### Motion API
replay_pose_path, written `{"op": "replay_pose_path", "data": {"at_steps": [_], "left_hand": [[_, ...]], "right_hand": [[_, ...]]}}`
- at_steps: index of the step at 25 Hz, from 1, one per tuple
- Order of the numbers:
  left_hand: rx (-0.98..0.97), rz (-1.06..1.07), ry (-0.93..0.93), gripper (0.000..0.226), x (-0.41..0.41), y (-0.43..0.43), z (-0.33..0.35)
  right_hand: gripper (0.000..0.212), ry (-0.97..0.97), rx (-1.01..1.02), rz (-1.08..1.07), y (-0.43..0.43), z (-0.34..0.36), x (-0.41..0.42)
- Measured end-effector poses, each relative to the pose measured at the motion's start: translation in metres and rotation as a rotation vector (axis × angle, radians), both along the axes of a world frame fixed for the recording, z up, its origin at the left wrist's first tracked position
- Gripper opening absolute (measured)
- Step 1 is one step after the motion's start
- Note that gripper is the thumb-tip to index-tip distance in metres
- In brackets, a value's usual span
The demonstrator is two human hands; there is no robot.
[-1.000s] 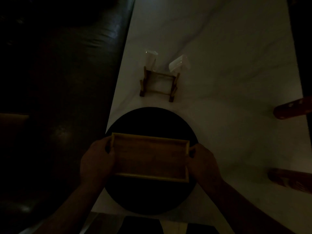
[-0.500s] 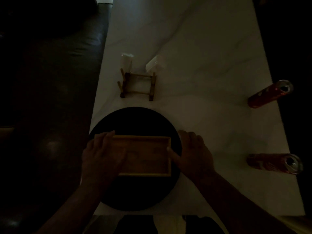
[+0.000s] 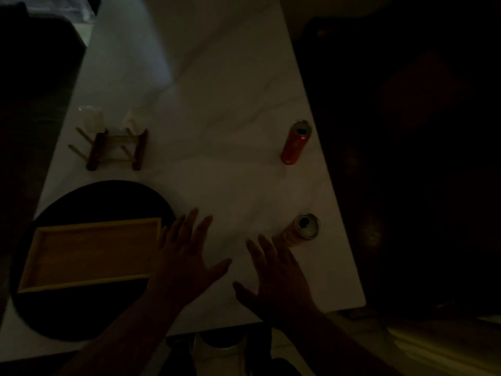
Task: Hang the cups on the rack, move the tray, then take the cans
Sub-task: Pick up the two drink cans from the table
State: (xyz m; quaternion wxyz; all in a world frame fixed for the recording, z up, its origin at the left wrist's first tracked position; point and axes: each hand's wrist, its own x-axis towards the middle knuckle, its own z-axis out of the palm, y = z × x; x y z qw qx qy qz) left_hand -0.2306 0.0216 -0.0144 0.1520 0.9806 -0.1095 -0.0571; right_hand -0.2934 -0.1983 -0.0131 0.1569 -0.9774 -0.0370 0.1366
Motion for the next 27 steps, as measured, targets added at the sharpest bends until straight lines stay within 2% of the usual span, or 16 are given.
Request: {"op": "replay_pose_path", "data": {"at_steps": [4,9,13,20,22,24,27], "left_hand": [[0.010,-0.014,0.030,0.104,-0.010,-0.072,0.008],[-0.037,-0.010,0.063,0.107,-0.012,-0.122,0.002],[-0.140,-0.001,0.082,0.110,0.004,-0.144,-0.011],[-0.280,-0.059,-0.043,0.098,0.031,-0.166,-0.020],[-0.325,-0.067,-0.065,0.081,0.039,-0.172,-0.018],[-0.349,-0.044,-0.072,0.068,0.048,-0.175,-0.014],[-0.362,0.014,-0.052,0.068,0.058,-0.170,-0.008]], "right_hand": [[0.092,0.062,-0.044,0.017,-0.066,-0.002,-0.025],[0.096,0.055,-0.100,-0.120,-0.132,-0.006,-0.029],[0.093,-0.032,-0.139,-0.211,-0.157,-0.011,0.017],[0.091,-0.099,-0.119,-0.126,-0.159,-0.016,0.127],[0.095,-0.097,-0.060,-0.171,-0.156,-0.016,0.157],[0.102,-0.097,0.078,-0.315,-0.152,-0.016,0.187],[0.112,-0.179,0.244,-0.419,-0.143,-0.014,0.229]]}}
